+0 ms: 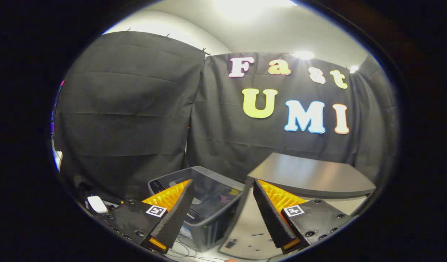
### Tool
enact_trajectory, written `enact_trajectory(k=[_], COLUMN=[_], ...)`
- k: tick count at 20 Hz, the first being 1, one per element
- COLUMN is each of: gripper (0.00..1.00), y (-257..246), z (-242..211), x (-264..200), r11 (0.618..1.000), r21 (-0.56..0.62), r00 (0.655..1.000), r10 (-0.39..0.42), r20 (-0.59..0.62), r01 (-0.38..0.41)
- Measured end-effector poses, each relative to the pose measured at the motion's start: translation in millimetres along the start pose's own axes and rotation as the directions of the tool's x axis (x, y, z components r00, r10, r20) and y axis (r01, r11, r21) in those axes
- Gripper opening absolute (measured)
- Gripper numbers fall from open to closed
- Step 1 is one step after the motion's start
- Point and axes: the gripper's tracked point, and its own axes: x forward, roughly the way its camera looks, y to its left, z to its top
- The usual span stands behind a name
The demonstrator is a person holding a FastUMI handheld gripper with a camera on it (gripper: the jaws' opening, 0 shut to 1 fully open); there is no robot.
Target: Put the clothes into the washing machine and then close the washing machine lid.
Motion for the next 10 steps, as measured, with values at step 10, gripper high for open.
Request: enact_trajectory(k=[10], gripper=[1.00], y=[-91], z=[-17], x=[-123], r11=[0.970], r21=[0.086], r00=[0.973], r10=[-0.230], r20=[0.030], r01=[0.227])
